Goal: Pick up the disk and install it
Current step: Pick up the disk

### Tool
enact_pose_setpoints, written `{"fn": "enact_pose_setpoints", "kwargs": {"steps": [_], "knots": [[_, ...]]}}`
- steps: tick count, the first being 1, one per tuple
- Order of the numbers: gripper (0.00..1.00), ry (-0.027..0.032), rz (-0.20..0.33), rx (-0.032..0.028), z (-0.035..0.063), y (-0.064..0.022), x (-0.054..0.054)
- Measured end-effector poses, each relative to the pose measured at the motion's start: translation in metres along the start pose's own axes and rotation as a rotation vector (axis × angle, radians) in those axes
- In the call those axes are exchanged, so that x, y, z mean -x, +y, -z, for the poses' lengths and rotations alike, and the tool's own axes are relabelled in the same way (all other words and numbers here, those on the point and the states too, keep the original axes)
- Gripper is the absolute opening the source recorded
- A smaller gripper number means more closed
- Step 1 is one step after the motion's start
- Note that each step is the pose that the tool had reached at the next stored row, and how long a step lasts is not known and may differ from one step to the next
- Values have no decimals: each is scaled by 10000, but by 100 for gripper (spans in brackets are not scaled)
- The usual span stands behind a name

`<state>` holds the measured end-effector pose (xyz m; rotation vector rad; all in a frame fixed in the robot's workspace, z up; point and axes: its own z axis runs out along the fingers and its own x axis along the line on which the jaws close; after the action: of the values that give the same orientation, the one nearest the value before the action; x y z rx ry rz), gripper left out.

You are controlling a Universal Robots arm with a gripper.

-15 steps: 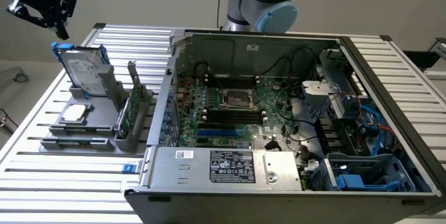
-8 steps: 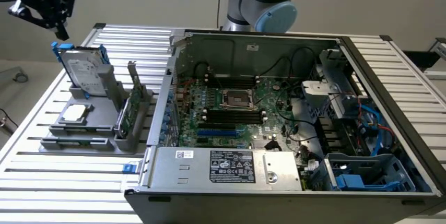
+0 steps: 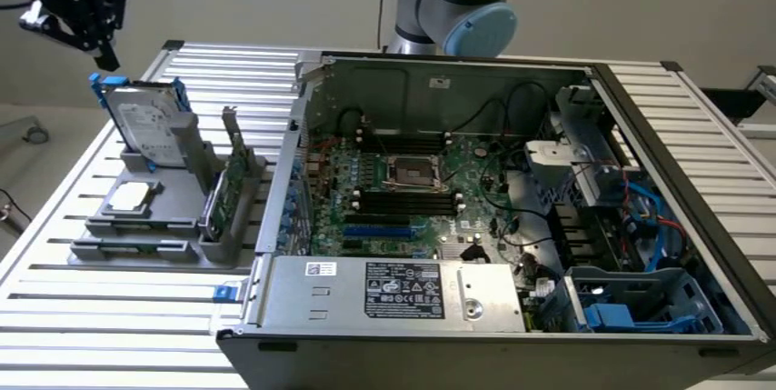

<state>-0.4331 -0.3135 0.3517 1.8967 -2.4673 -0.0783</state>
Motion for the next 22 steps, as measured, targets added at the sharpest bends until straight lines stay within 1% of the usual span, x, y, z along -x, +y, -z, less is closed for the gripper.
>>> {"fn": "enact_pose_setpoints", "kwargs": {"steps": [8, 14, 17, 19, 21, 22], "knots": [[11, 80, 1464, 13, -3, 0, 0], [11, 89, 2556, 21, -4, 0, 0], [11, 86, 3086, 25, -5, 0, 0], [11, 71, 3432, 20, -7, 0, 1], [11, 37, 3700, -9, -11, 0, 0], [11, 4, 3799, -33, -13, 0, 0]]}}
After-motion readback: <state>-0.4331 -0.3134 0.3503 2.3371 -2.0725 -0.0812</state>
